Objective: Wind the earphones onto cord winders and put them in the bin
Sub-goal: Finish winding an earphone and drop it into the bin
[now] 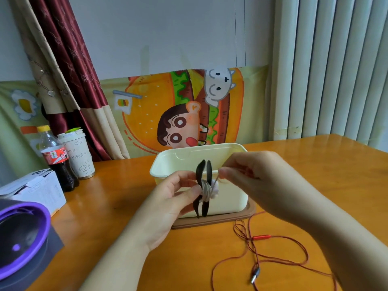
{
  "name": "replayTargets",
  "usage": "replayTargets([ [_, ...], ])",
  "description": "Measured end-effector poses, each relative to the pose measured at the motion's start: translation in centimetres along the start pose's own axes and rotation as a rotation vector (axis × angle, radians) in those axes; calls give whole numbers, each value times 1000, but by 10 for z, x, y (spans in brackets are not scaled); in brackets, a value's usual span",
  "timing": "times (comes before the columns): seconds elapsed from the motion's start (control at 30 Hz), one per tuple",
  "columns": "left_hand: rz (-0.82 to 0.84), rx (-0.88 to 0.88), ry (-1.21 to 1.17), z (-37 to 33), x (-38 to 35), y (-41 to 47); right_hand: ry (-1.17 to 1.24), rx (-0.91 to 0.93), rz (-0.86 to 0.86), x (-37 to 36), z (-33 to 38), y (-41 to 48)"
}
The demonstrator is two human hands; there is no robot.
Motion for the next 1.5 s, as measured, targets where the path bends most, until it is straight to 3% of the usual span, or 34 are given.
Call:
replayTargets([
  [0.1, 124, 7, 68, 0, -10, 0, 2, -6, -59, 8, -6, 1],
  [0.3, 209, 18, 67, 0, -17, -1, 55, -18, -91, 11, -13, 3],
  [0.5, 266, 24, 127, -6, -16, -6, 181, 6, 5, 4, -11, 3],
  [0.73, 360, -14, 161, -16, -20, -12, 410, -91, 129, -18, -17, 6],
  [0.83, 275, -66, 224, -16, -15, -9, 493, -160, 98, -30, -20, 5],
  [1.0, 74, -111, 224, -14, -9, -3, 571, -202, -256, -30, -28, 1],
  [1.13, -15, -117, 152, -17, -10, -2, 692, -190, -396, -25, -30, -3],
  [1.27, 29, -139, -7, -18, -16, 0, 835, -204, -407, -31, -28, -5],
  [1.37, 66, -196, 83, -18, -18, -1, 946, -203, -382, -35, -25, -6],
  [1.43, 33, -223, 149, -20, -19, -2, 969, -189, -347, -36, -20, -6],
  [1.5, -41, -243, 58, -23, -16, -2, 987, -170, -290, -38, -16, -4],
])
Point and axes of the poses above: each hand's wrist, its own y-axis towards the middle knuckle, its own x-axis out of the back of the hand, z = x × y, the point moved 8 cm from there along y, towards the middle knuckle, and after that the axes turned 8 degrees about z, right-handed, at the moved point
